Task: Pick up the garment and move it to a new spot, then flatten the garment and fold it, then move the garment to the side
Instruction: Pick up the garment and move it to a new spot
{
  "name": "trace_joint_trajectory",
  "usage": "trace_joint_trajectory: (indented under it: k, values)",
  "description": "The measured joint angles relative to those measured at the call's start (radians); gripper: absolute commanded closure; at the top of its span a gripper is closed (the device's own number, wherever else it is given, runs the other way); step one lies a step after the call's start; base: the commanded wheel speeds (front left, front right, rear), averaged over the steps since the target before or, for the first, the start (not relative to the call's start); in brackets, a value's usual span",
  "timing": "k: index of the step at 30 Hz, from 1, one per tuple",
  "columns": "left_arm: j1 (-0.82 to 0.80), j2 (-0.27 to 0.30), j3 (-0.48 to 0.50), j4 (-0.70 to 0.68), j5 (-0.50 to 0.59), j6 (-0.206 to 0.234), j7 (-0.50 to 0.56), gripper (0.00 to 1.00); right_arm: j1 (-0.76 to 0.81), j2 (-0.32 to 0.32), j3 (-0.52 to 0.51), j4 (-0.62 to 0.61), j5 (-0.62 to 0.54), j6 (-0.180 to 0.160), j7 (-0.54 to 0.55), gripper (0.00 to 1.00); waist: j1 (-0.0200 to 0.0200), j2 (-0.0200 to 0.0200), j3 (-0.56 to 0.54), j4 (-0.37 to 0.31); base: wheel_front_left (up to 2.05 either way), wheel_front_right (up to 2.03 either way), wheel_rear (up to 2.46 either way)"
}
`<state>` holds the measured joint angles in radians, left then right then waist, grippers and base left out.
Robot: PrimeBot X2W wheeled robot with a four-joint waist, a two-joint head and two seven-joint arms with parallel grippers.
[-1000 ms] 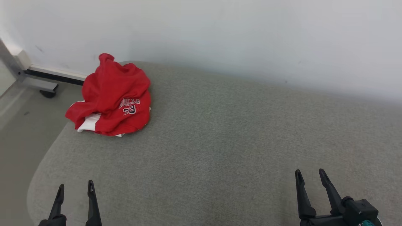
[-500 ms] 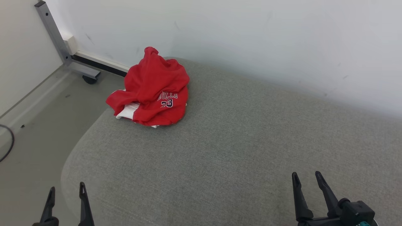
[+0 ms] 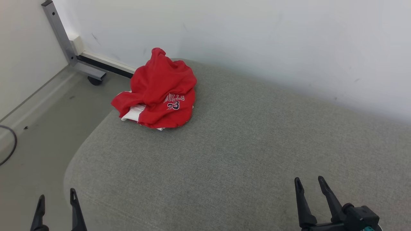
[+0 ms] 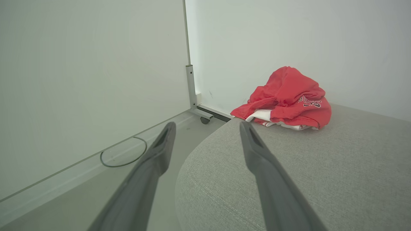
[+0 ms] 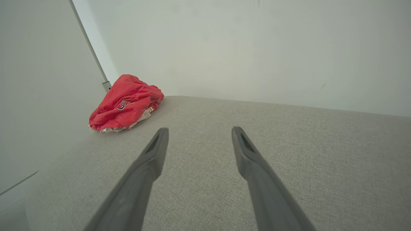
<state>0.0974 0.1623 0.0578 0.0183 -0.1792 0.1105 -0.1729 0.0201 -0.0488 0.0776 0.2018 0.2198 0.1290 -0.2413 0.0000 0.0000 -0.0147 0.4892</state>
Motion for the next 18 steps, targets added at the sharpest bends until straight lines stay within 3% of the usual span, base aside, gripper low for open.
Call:
trace_joint_trajectory:
  k: [7, 18]
  values:
    - [-0.083, 0.017, 0.015, 0.019, -0.039, -0.016, 0.003, 0.0, -0.009, 0.0, -0.013, -0.012, -0.023, 0.0, 0.003, 0.0, 0.0, 0.0, 0.019, -0.048, 0.0, 0.0, 0.0]
    - [-0.391, 0.122, 0.089, 0.056, -0.106, -0.05, 0.011, 0.0, -0.081, 0.0, -0.07, -0.089, -0.077, 0.0, 0.022, 0.0, 0.0003, 0.0001, 0.138, -0.161, 0.0, 0.0, 0.0]
